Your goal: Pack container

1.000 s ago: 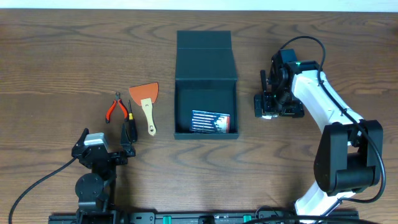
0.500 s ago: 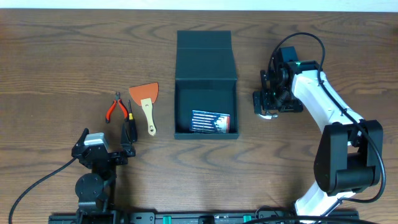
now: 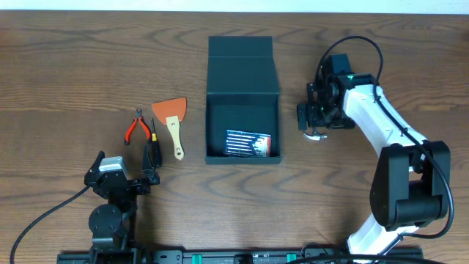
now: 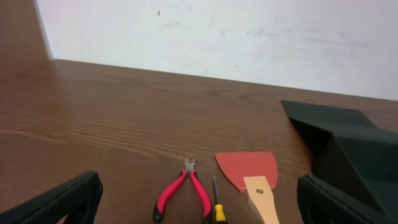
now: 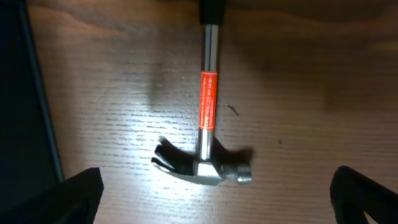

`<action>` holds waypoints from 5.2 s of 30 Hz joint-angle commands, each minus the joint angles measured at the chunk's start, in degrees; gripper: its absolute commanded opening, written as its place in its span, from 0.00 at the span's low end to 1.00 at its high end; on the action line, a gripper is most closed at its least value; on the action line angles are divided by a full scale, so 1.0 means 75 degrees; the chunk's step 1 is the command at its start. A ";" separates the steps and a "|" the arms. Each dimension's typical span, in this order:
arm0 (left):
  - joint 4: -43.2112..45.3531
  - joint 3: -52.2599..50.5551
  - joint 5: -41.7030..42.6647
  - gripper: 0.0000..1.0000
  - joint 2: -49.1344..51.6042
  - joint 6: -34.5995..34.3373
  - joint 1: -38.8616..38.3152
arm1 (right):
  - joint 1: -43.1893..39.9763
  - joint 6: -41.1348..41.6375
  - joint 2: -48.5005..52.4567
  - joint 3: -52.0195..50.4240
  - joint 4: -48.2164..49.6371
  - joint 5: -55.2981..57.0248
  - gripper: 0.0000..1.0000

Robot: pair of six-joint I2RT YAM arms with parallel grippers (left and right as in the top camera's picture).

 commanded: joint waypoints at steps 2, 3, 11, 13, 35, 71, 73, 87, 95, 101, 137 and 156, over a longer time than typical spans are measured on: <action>-0.0131 -0.0233 -0.0032 0.99 -0.0047 0.0099 0.0044 | -0.0090 -0.0079 0.0315 -0.0388 0.0195 -0.0023 0.99; -0.0131 -0.0230 -0.0032 0.99 -0.0047 0.0099 0.0044 | -0.0090 -0.0079 0.0370 -0.0414 0.0224 -0.0023 0.99; -0.0131 -0.0233 -0.0032 0.99 -0.0047 0.0099 0.0044 | -0.0087 -0.0076 0.0519 -0.0420 0.0321 -0.0026 0.99; -0.0131 -0.0233 -0.0032 0.99 -0.0047 0.0102 0.0044 | -0.0087 -0.0076 0.0568 -0.0420 0.0353 -0.0029 0.99; -0.0131 -0.0230 -0.0032 0.99 -0.0047 0.0099 0.0044 | -0.0087 0.0405 0.0688 -0.0420 0.0283 -0.0119 0.97; -0.0131 -0.0233 -0.0032 0.99 -0.0047 0.0099 0.0044 | -0.0087 0.0501 0.0688 -0.0420 0.0038 -0.0294 0.31; -0.0131 -0.0233 -0.0032 0.99 -0.0047 0.0099 0.0044 | -0.0087 0.0501 0.0688 -0.0420 0.0038 -0.0294 0.33; -0.0131 -0.0230 -0.0032 0.99 -0.0047 0.0102 0.0044 | -0.0087 0.0507 0.0685 -0.0417 0.0015 -0.0318 0.99; -0.0131 -0.0233 -0.0032 0.99 -0.0047 0.0102 0.0044 | -0.0134 0.1265 0.0685 -0.0402 0.0277 -0.0315 0.99; -0.0131 -0.0233 -0.0032 0.98 -0.0047 0.0102 0.0041 | -0.0160 0.1571 0.0685 -0.0402 0.0493 -0.0309 0.99; -0.0131 -0.0233 -0.0032 0.99 -0.0047 0.0102 0.0044 | -0.0160 0.2008 0.0685 -0.0402 0.0723 -0.0318 0.77; -0.0131 -0.0233 -0.0032 0.99 -0.0047 0.0099 0.0044 | -0.0160 0.1842 0.0685 -0.0402 0.0606 -0.0513 0.57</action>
